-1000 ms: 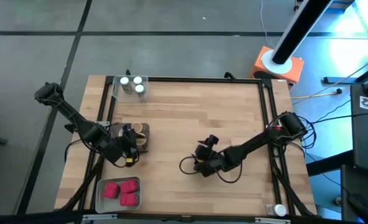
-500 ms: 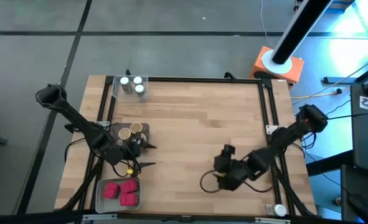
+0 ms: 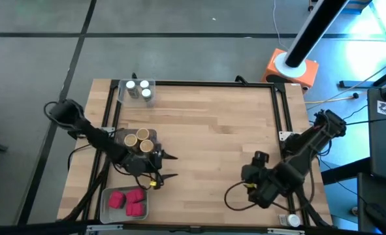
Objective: Sort spices by type
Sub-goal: Put the white spice bottle into the transparent bin
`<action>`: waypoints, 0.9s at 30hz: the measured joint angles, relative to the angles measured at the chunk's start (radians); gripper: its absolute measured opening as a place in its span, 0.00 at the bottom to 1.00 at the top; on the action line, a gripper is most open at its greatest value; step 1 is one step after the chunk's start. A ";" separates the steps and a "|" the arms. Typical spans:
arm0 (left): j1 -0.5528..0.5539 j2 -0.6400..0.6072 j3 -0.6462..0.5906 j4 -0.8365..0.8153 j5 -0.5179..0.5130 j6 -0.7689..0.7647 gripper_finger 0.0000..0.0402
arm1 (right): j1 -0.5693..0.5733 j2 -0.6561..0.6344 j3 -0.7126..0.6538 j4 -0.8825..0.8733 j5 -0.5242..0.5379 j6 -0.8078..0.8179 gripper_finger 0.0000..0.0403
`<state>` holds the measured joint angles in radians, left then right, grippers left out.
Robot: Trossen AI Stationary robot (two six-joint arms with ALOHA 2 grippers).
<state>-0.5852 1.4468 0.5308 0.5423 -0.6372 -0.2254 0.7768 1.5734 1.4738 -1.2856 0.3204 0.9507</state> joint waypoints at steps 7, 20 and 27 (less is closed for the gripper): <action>0.026 0.158 0.013 0.301 0.003 0.085 0.76 | 0.091 0.000 0.005 -0.109 -0.202 0.217 0.83; 0.104 0.280 0.181 0.368 0.010 0.109 0.76 | 0.270 0.001 0.005 -0.144 -0.418 0.456 0.83; 0.109 0.281 0.204 0.364 0.009 0.070 0.76 | 0.359 0.055 0.005 -0.119 -0.466 0.459 0.83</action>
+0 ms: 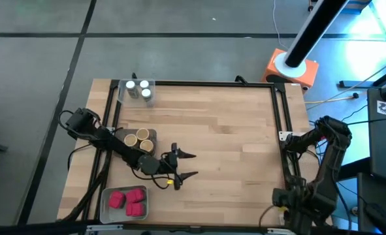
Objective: Sort spices by type
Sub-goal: Put the white spice bottle into the transparent bin
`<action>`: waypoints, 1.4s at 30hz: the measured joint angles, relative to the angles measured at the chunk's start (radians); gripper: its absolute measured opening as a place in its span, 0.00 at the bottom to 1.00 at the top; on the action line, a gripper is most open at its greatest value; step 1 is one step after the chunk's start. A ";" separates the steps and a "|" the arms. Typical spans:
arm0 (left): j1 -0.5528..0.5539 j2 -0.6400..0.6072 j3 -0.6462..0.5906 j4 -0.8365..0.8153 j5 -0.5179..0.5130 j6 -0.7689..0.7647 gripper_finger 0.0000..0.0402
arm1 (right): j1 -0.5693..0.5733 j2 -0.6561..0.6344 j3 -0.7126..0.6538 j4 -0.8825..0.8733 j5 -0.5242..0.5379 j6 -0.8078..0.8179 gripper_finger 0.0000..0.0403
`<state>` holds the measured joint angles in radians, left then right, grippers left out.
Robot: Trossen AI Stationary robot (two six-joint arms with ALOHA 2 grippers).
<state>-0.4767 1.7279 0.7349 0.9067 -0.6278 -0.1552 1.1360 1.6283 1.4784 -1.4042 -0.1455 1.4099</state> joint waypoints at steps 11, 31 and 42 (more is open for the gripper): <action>0.009 0.000 0.000 0.003 -0.001 -0.018 0.76 | 0.098 0.098 0.000 0.125 -0.050 0.004 0.83; 0.015 0.000 0.000 -0.005 -0.001 -0.022 0.76 | 0.120 0.250 -0.001 0.174 -0.132 -0.113 0.82; 0.015 -0.001 0.000 -0.016 -0.001 -0.047 0.76 | 0.108 0.254 -0.001 0.171 -0.109 -0.112 0.51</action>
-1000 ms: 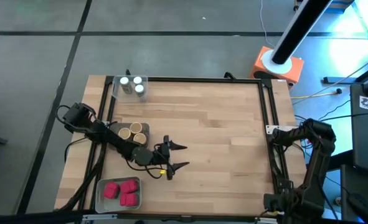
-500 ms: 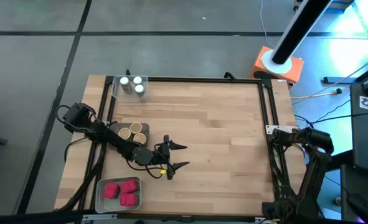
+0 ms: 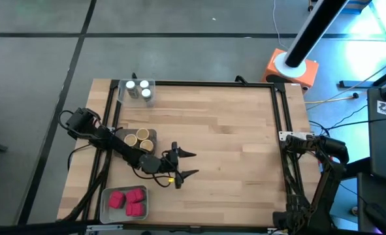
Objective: Sort spices by type
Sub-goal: Put the white spice bottle into the transparent bin
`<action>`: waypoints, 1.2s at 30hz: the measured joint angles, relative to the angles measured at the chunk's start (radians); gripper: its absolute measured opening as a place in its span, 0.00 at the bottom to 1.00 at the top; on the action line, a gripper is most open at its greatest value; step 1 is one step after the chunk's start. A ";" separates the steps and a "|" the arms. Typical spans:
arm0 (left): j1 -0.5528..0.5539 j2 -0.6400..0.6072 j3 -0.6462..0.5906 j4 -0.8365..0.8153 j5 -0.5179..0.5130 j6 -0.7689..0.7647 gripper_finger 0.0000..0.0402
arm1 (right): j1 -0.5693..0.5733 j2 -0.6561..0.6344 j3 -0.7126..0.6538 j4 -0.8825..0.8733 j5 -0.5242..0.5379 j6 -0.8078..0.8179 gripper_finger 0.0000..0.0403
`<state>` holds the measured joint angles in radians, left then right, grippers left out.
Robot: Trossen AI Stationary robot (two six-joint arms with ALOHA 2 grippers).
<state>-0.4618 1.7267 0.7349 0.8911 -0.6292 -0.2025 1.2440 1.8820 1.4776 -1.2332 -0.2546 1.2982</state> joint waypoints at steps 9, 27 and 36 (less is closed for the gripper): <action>0.005 0.000 0.000 -0.023 0.000 -0.007 0.76 | -0.161 -0.012 0.001 -0.074 0.140 -0.192 0.51; -0.018 -0.015 0.000 -0.188 0.000 -0.031 0.76 | -0.711 -0.114 0.001 -0.259 0.563 -0.854 0.51; -0.055 -0.150 0.000 -0.453 -0.012 -0.027 0.76 | -0.982 -0.114 0.000 -0.188 0.608 -1.129 0.51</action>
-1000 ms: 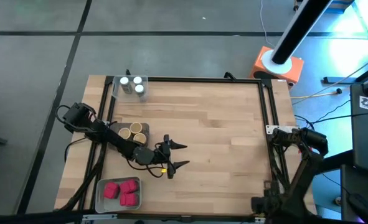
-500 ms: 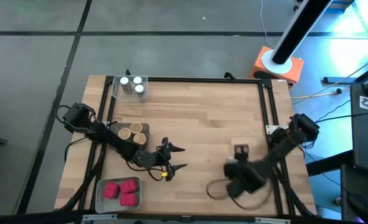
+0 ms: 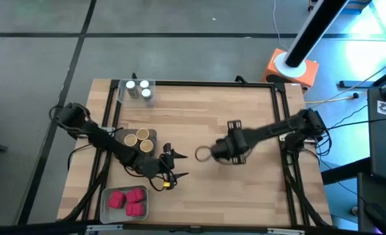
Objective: Sort spices by type
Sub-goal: Put the white spice bottle into the transparent bin
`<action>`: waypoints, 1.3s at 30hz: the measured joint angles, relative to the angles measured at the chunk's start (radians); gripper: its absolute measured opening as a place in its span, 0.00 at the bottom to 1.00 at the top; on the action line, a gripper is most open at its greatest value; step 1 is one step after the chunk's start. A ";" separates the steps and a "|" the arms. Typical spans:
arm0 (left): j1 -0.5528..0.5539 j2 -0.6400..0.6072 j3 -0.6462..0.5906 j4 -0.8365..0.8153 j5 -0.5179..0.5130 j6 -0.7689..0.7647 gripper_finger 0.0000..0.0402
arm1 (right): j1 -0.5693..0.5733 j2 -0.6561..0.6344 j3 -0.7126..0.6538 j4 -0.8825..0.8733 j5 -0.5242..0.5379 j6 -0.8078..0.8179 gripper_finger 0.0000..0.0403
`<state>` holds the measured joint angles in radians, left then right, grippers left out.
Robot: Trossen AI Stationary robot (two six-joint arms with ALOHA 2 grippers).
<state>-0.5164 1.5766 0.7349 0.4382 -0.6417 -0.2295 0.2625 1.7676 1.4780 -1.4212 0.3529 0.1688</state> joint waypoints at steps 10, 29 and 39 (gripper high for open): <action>-0.001 -0.037 -0.007 -0.221 -0.008 -0.082 0.76 | -0.277 0.000 0.000 0.145 -0.155 -0.152 0.51; 0.069 -0.019 -0.008 -0.214 -0.010 -0.055 0.76 | -0.467 0.067 0.000 0.356 -0.336 -0.190 0.51; 0.081 -0.018 -0.008 -0.205 -0.020 -0.047 0.76 | -0.466 0.098 0.001 0.366 -0.330 -0.254 0.51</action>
<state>-0.4355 1.5588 0.7265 0.2328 -0.6615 -0.2760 -0.2035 1.8656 1.4795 -1.0555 0.0231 -0.0855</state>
